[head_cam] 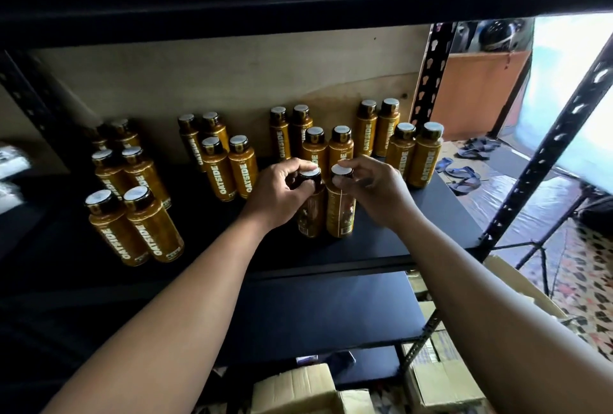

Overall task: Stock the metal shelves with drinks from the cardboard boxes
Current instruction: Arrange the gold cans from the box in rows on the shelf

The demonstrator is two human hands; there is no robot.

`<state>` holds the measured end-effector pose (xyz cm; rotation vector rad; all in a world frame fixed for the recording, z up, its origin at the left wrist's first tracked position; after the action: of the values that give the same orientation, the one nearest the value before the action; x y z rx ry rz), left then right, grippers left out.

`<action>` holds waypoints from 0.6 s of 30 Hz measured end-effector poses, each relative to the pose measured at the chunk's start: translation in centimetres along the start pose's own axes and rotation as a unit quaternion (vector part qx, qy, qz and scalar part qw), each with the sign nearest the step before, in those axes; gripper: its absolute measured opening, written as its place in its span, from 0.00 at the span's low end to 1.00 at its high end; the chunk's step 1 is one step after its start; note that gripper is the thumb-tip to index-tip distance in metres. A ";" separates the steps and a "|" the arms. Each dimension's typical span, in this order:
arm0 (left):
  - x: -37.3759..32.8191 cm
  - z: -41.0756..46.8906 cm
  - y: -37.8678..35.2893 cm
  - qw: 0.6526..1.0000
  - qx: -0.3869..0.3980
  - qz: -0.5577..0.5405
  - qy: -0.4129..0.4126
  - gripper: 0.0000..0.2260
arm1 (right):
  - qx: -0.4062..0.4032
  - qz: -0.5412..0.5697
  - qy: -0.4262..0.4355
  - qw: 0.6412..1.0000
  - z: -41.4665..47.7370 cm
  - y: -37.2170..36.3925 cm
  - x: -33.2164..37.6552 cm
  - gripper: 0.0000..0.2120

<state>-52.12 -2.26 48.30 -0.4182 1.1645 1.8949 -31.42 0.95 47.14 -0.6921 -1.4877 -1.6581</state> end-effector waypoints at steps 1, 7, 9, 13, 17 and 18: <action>0.1 0.1 0.0 1.000 -0.002 -0.001 -0.001 0.13 | -0.003 0.004 -0.002 1.000 0.1 0.0 0.2 0.13; 0.1 -0.2 -0.4 0.999 -0.032 0.033 -0.001 0.14 | -0.003 0.014 -0.013 1.000 0.1 -0.4 0.0 0.14; -0.2 -0.3 -0.3 0.999 -0.031 0.037 -0.019 0.12 | -0.005 0.014 -0.018 1.000 0.0 -0.4 0.0 0.14; 0.0 -0.4 0.0 0.999 -0.022 0.014 -0.025 0.12 | -0.016 0.006 -0.017 1.000 -0.2 -0.4 0.3 0.13; -0.1 0.0 -0.1 0.999 -0.026 0.033 -0.015 0.14 | -0.022 0.005 -0.015 1.000 -0.3 -0.5 0.3 0.14; -0.2 0.1 -0.1 0.999 -0.029 0.042 -0.012 0.13 | -0.027 0.004 -0.015 1.000 -0.3 -0.5 0.3 0.15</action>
<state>-51.92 -2.23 48.40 -0.3829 1.1286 2.0047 -31.96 0.62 47.06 -0.7543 -1.4642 -1.6949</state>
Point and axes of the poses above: each hand's wrist, its own z-axis towards the middle knuckle, its own y-axis out of the back of the hand, x = y × z, the point moved 3 cm from there along z, towards the middle knuckle, and after that the axes turned 12 degrees about -y, right-handed, at the moved point
